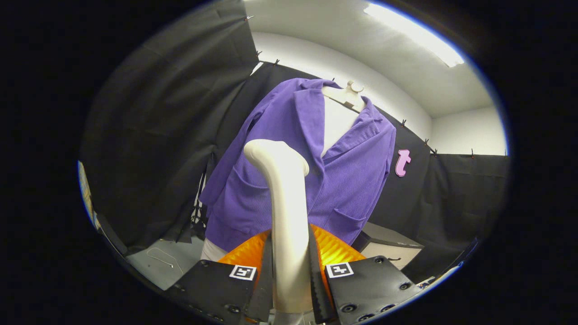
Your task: Iron the clothes twice with a garment steamer, once on the left side and once on the right side.
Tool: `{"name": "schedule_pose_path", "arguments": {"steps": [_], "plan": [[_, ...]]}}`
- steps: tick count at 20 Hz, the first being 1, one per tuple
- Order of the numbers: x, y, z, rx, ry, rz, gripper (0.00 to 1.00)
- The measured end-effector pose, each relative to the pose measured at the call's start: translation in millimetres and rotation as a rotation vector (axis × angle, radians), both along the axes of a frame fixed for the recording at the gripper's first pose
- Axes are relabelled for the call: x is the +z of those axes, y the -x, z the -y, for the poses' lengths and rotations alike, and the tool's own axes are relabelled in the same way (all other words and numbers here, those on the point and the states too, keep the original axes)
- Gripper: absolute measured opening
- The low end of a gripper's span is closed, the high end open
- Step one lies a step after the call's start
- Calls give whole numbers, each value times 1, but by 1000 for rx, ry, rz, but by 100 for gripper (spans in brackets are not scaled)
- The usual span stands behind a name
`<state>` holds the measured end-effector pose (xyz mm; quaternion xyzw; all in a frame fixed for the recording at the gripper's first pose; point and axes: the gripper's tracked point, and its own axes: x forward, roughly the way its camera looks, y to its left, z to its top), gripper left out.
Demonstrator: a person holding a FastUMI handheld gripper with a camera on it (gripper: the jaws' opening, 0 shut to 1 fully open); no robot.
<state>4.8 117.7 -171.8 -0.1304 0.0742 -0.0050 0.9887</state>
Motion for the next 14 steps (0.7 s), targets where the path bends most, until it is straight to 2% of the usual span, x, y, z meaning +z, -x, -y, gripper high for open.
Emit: {"name": "schedule_pose_path", "arguments": {"steps": [6, 14], "plan": [[52, 12, 43, -10, -95, 34, 43], [87, 22, 102, -63, -171, 63, 43]]}}
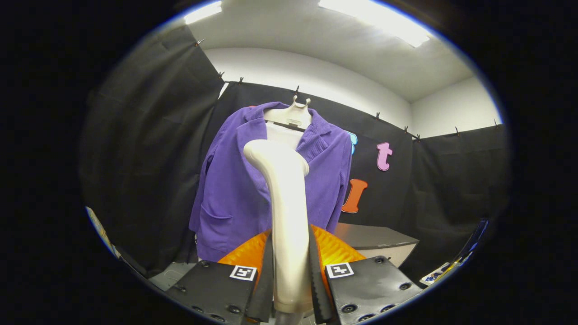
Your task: Iron the clothes twice with a garment steamer, once on the left side and once on the right side.
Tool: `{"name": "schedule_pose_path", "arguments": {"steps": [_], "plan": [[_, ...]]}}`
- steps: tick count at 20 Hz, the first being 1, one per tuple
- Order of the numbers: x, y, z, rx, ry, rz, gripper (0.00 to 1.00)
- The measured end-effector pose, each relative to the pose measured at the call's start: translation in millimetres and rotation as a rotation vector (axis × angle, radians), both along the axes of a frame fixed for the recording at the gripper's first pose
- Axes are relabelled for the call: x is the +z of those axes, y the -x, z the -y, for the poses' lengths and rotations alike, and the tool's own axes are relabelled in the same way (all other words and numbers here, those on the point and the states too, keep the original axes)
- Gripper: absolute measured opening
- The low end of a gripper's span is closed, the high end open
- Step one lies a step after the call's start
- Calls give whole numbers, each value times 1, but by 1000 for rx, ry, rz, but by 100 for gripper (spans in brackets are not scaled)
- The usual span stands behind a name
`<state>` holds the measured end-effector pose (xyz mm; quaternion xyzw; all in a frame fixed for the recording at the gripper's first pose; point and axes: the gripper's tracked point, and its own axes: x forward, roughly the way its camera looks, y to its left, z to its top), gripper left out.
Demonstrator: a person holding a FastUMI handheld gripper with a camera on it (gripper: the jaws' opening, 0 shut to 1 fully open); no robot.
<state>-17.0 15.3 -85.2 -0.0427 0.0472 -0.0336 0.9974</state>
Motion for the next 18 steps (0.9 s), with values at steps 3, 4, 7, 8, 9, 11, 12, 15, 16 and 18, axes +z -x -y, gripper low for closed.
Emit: {"name": "schedule_pose_path", "arguments": {"steps": [3, 4, 7, 8, 9, 11, 12, 15, 16, 18], "plan": [[9, 0, 16, 2, -53, 32, 43], [11, -1, 23, -5, -63, 36, 43], [12, -4, 42, -28, -87, 35, 43], [14, -4, 47, -36, -95, 36, 43], [15, -4, 53, -44, -99, 39, 43], [16, -5, 62, -58, -102, 38, 43], [16, -5, 65, -62, -105, 38, 43], [14, -5, 69, -70, -112, 35, 43], [14, -4, 70, -72, -113, 35, 43], [14, -4, 71, -73, -115, 36, 43]]}}
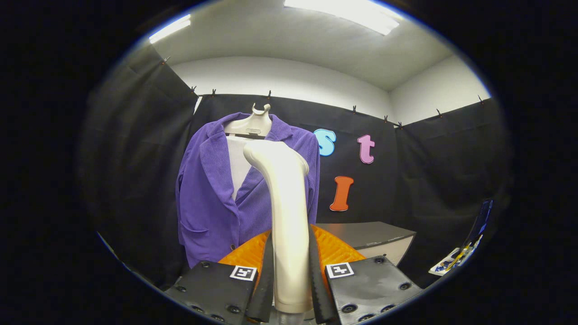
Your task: Iron the clothes twice with a garment steamer, once on the left side and once on the right side.
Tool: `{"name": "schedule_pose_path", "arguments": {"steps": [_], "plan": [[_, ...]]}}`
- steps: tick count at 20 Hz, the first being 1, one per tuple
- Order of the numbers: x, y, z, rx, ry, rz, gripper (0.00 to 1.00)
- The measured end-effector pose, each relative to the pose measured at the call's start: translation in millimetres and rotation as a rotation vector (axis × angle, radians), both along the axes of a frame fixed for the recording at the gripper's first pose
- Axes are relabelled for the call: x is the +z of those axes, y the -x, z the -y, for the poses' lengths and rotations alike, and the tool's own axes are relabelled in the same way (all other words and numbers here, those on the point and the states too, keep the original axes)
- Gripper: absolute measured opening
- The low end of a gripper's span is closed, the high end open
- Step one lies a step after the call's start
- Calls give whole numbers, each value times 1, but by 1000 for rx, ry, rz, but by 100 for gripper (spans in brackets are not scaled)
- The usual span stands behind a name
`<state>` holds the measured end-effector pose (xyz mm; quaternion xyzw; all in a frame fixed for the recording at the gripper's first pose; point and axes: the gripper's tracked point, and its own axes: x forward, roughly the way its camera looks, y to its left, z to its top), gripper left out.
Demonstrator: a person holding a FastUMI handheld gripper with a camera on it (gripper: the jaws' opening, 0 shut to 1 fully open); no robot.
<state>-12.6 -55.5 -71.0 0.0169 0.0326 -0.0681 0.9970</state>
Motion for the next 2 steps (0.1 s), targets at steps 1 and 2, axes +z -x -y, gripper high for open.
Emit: {"name": "schedule_pose_path", "arguments": {"steps": [1, 2], "plan": [[1, -1, -1, 0, -3, 0, 43], [1, 0, -1, 1, -6, 0, 43]]}}
